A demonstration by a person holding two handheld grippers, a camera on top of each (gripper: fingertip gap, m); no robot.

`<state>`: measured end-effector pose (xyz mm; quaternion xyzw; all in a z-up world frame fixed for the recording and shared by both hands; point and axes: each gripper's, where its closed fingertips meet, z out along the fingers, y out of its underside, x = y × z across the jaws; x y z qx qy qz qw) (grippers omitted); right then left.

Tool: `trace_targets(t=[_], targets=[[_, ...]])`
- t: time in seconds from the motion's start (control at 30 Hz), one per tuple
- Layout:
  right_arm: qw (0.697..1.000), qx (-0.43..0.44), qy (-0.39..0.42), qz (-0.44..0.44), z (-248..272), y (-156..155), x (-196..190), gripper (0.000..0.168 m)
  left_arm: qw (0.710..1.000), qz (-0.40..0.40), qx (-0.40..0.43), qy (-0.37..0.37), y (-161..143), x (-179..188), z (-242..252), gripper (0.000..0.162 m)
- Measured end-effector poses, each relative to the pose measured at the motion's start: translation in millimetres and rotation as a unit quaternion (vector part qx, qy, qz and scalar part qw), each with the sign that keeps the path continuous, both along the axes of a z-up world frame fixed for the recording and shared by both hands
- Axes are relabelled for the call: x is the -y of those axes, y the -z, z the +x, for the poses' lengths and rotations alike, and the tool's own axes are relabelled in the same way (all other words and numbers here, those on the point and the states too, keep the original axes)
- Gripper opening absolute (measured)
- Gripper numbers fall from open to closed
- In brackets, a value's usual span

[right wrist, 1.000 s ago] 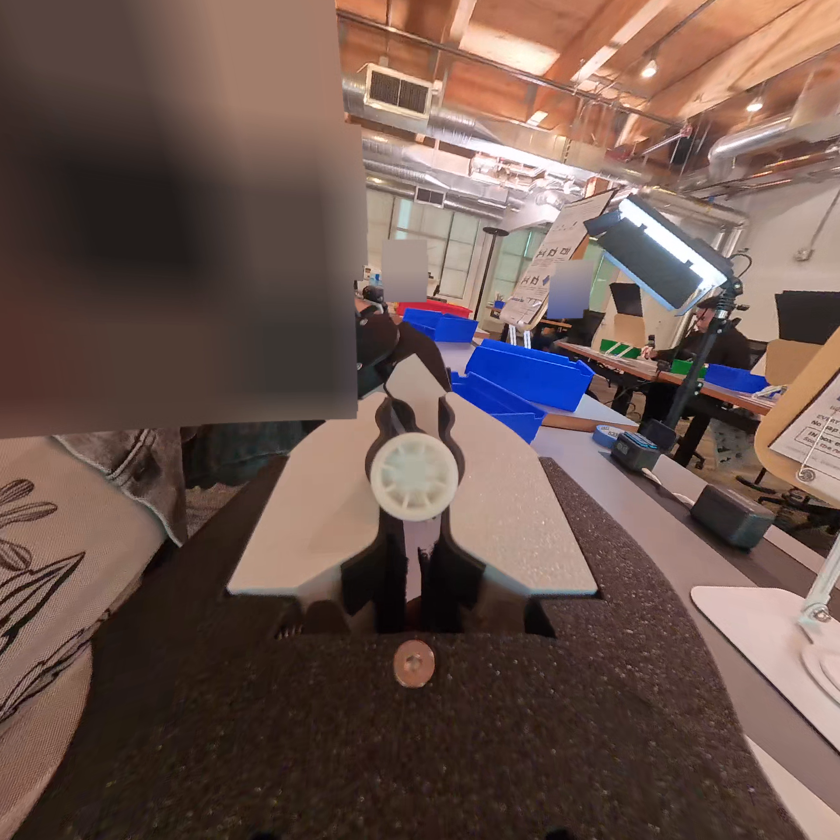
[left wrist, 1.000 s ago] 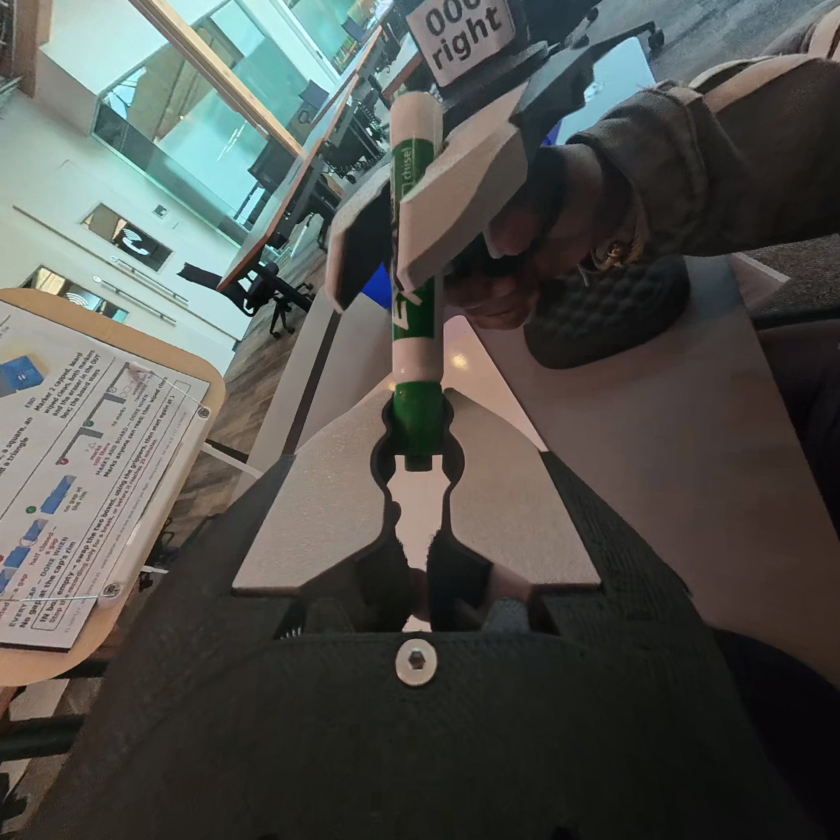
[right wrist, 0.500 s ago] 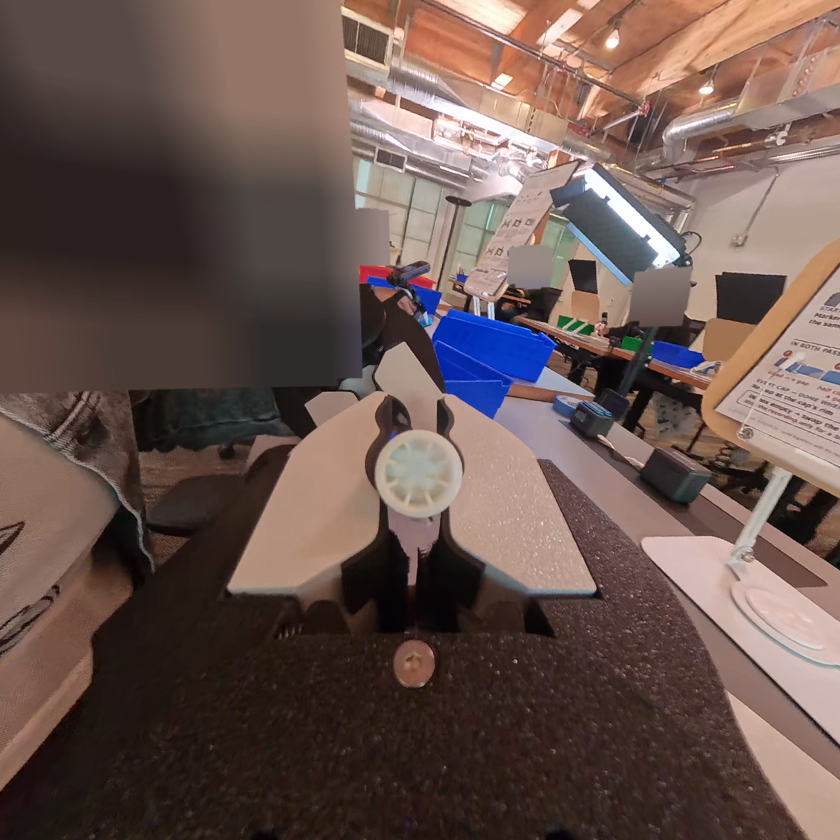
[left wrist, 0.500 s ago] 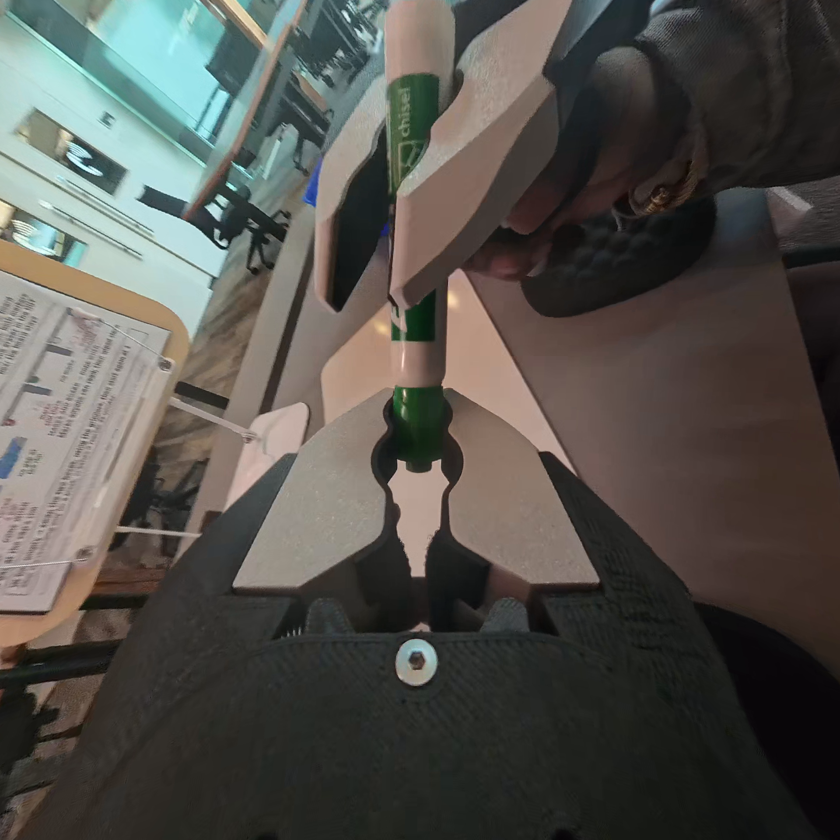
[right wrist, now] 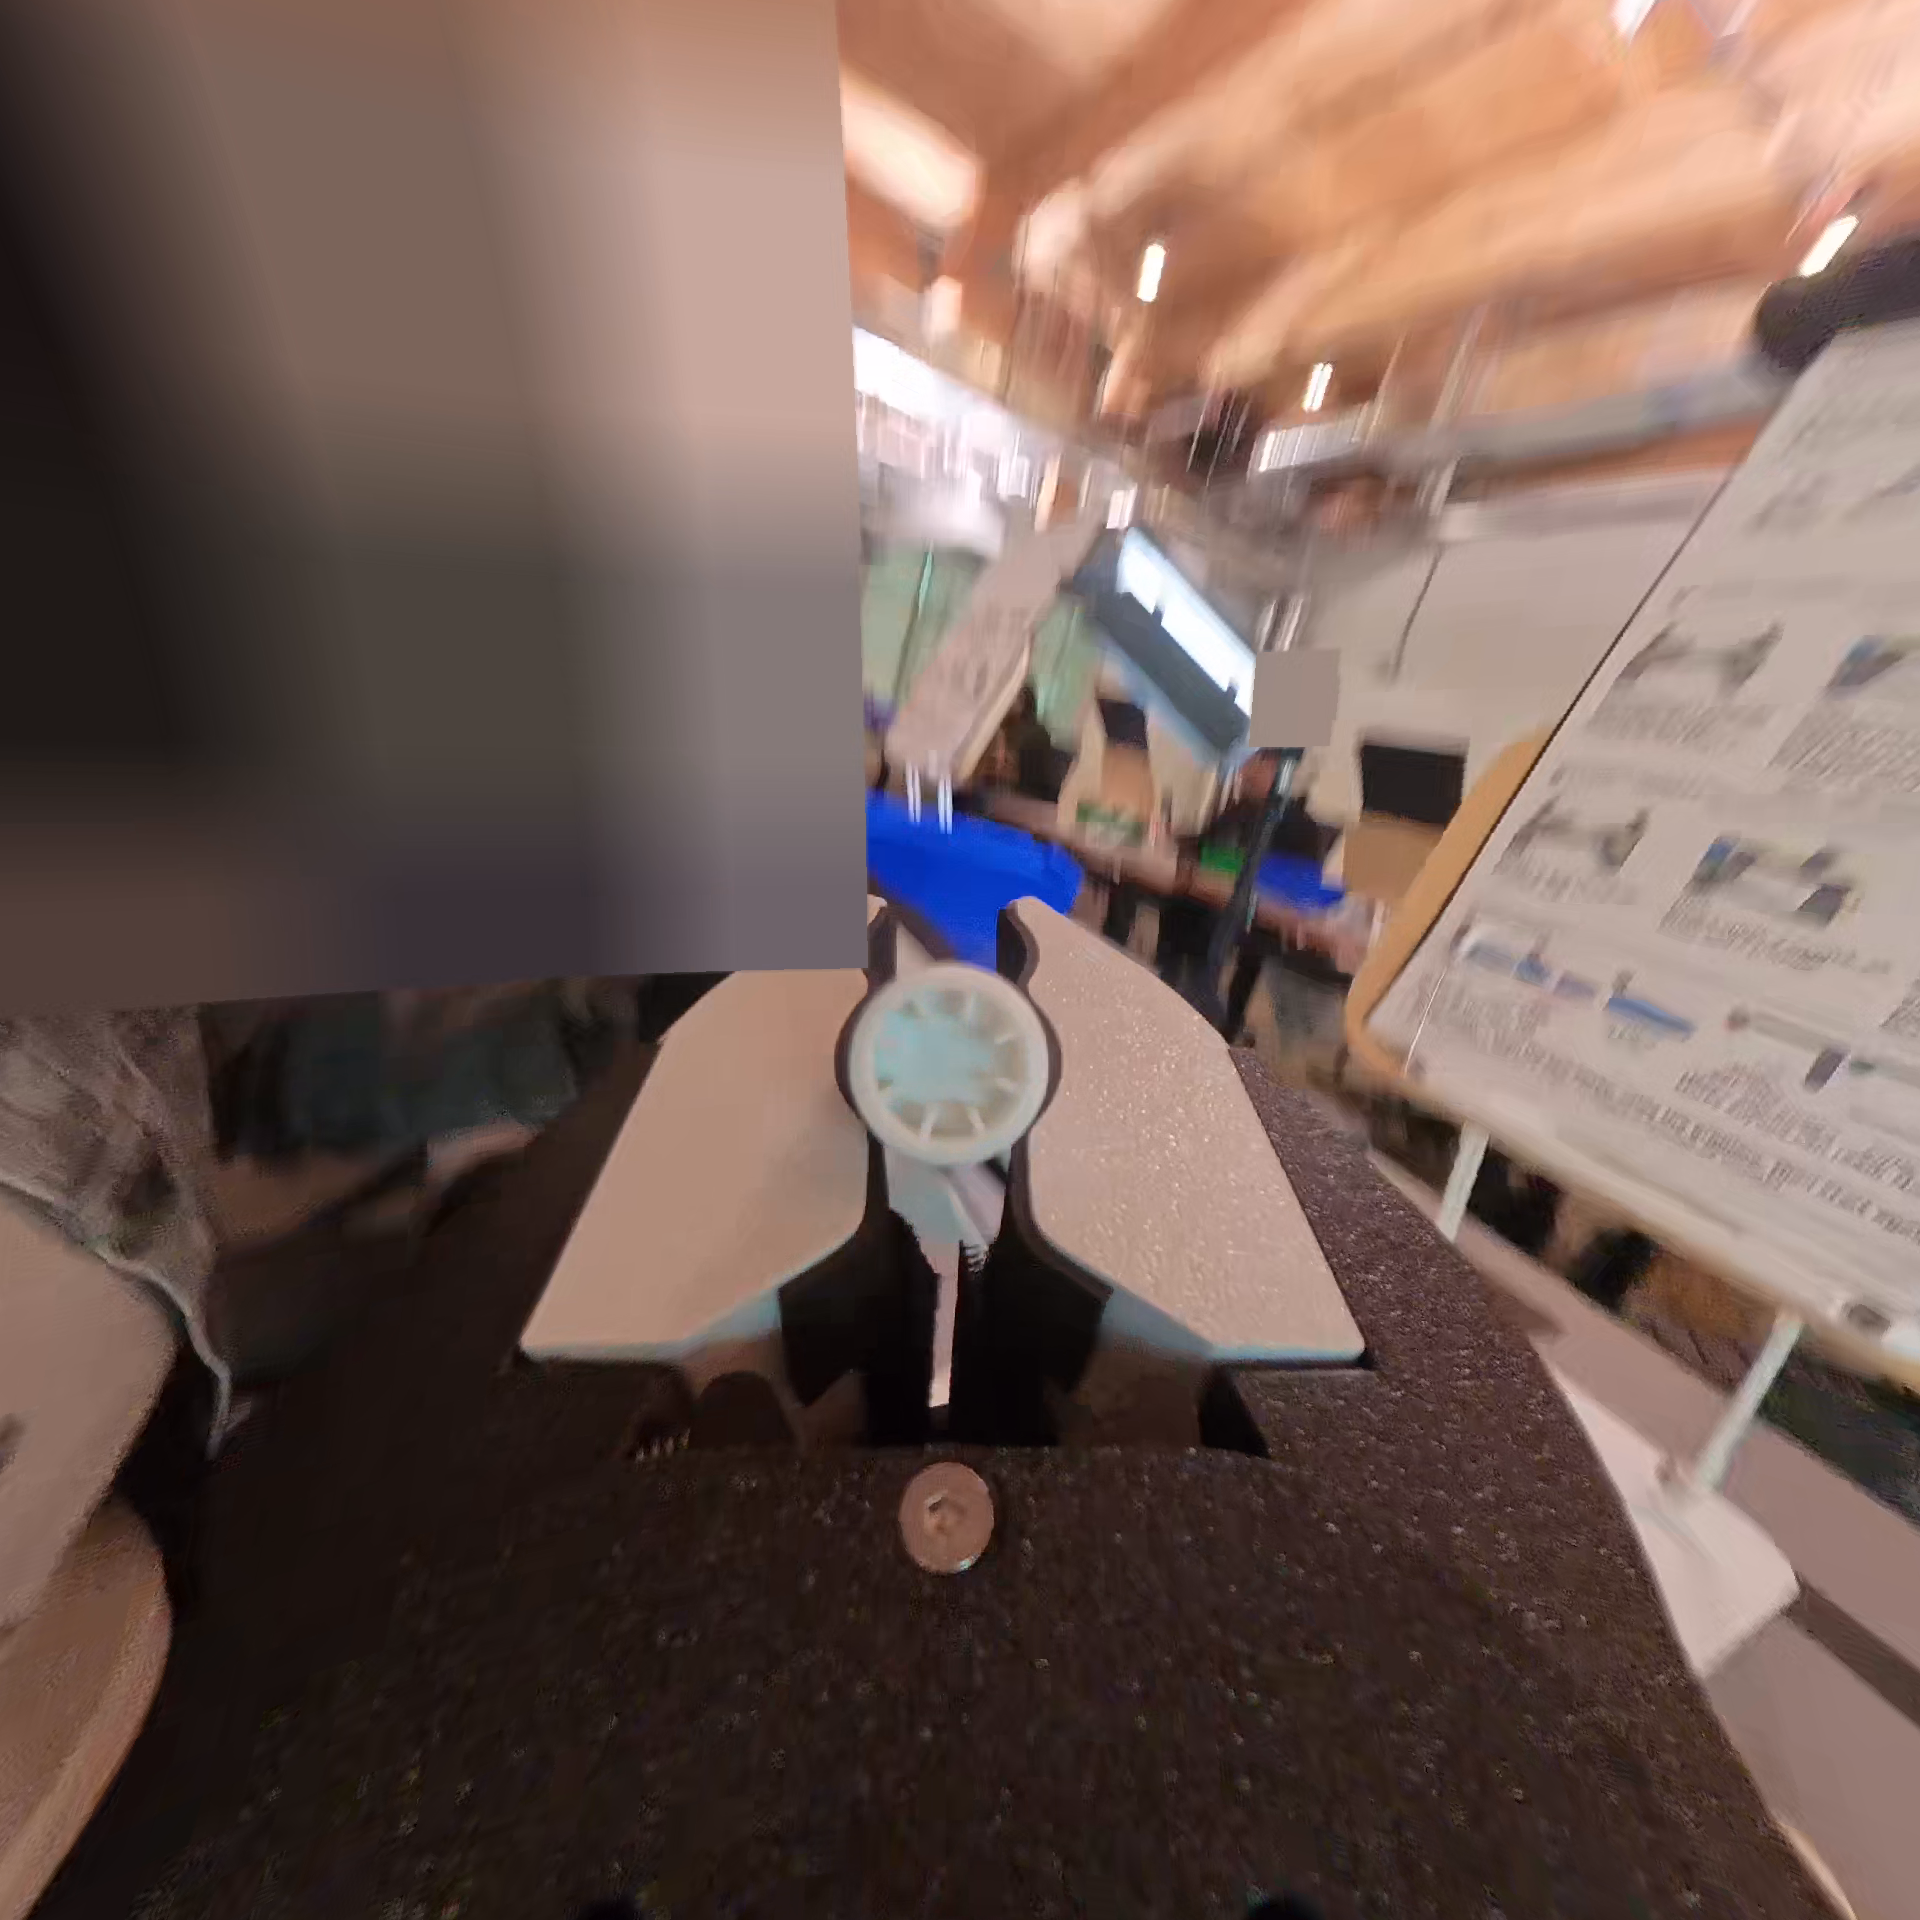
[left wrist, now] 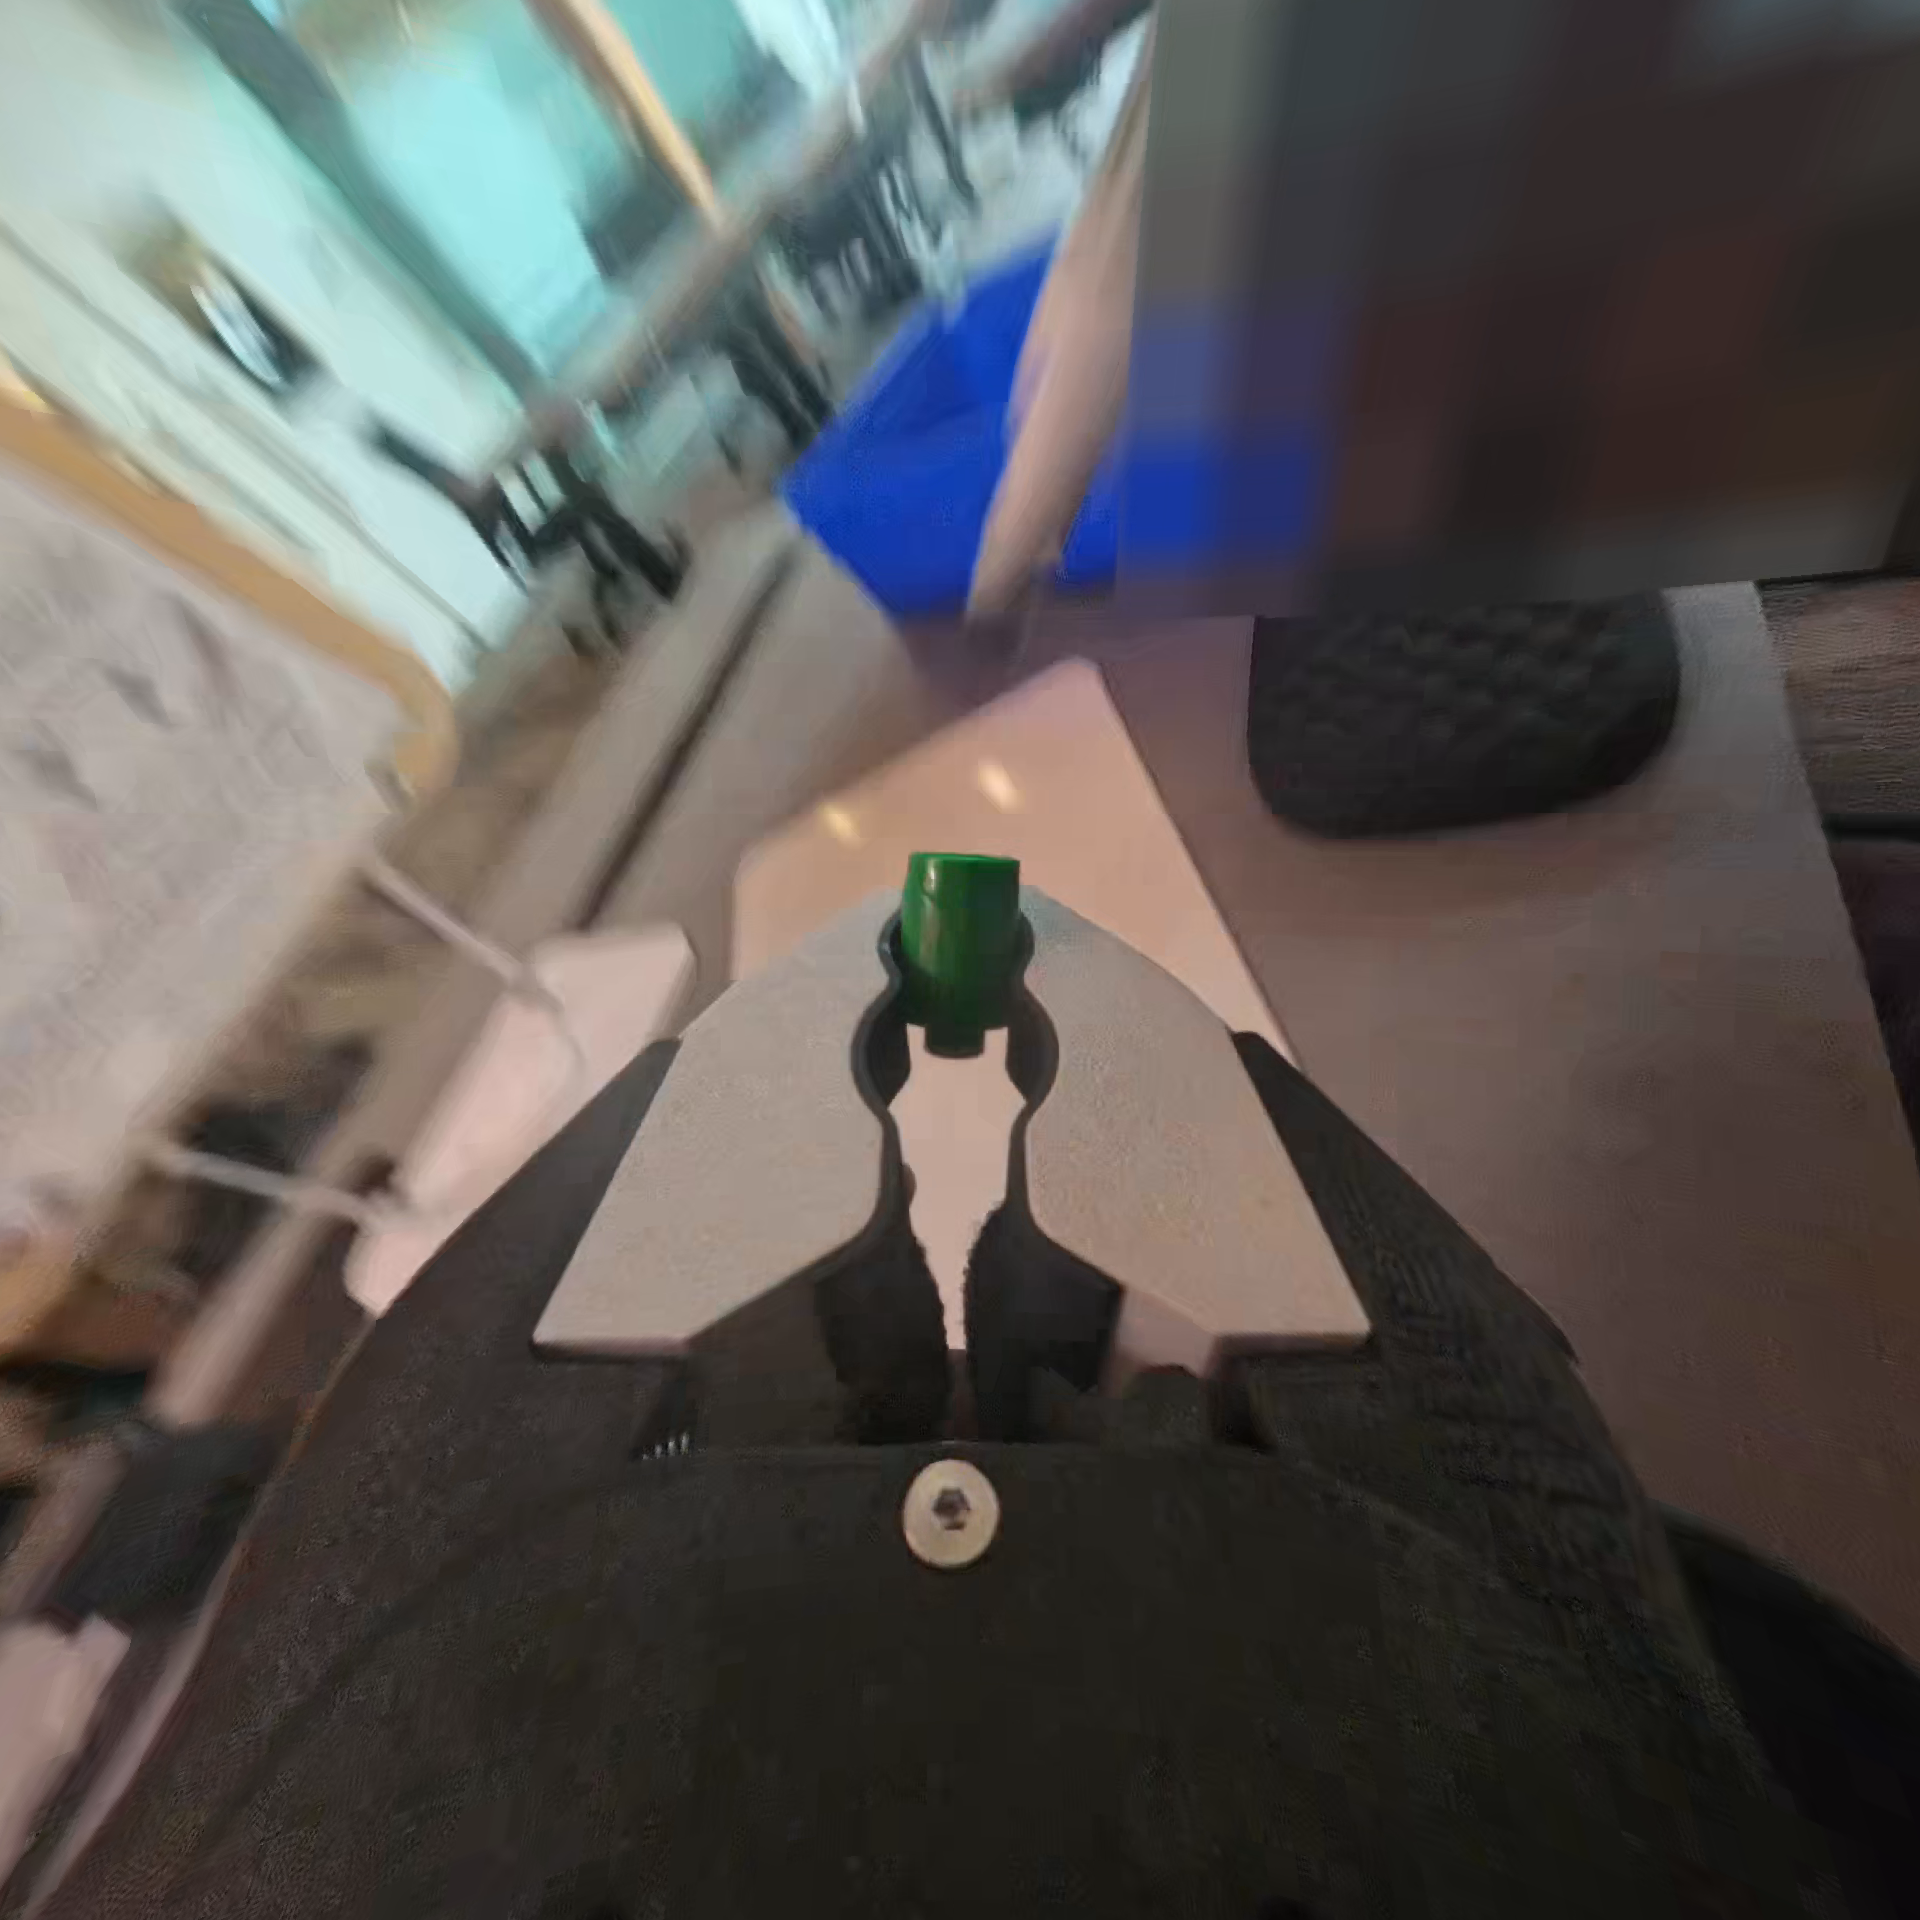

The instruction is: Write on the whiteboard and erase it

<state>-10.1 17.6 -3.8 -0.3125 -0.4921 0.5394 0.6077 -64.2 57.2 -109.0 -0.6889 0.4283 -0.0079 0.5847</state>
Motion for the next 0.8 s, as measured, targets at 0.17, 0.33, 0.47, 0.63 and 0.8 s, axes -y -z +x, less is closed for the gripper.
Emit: trace_targets(t=[0.17,0.33,0.47,0.63,0.8], targets=[[0.993,-0.016,0.112,-0.030,64.8,-25.3,-60.0,0.019,0.992,-0.040,0.091,-0.073,19.9,-6.3,-54.4,0.014],[0.991,0.045,0.118,-0.050,34.0,2.1,-71.7,0.020,0.974,-0.122,0.167,-0.094,35.2,-32.8,-47.9,0.015],[0.986,0.086,0.116,-0.083,3.4,22.2,-87.4,0.020,0.969,-0.148,0.107,-0.166,59.5,-57.1,-71.0,0.015],[0.977,0.128,0.109,-0.128,-36.6,44.9,-107.2,0.020,0.953,-0.197,0.138,-0.184,91.1,-60.0,-82.1,0.015],[0.968,0.167,0.100,-0.157,-71.2,74.9,-116.6,0.020,0.946,-0.193,0.146,-0.214,92.7,-59.0,-105.9,0.015]])
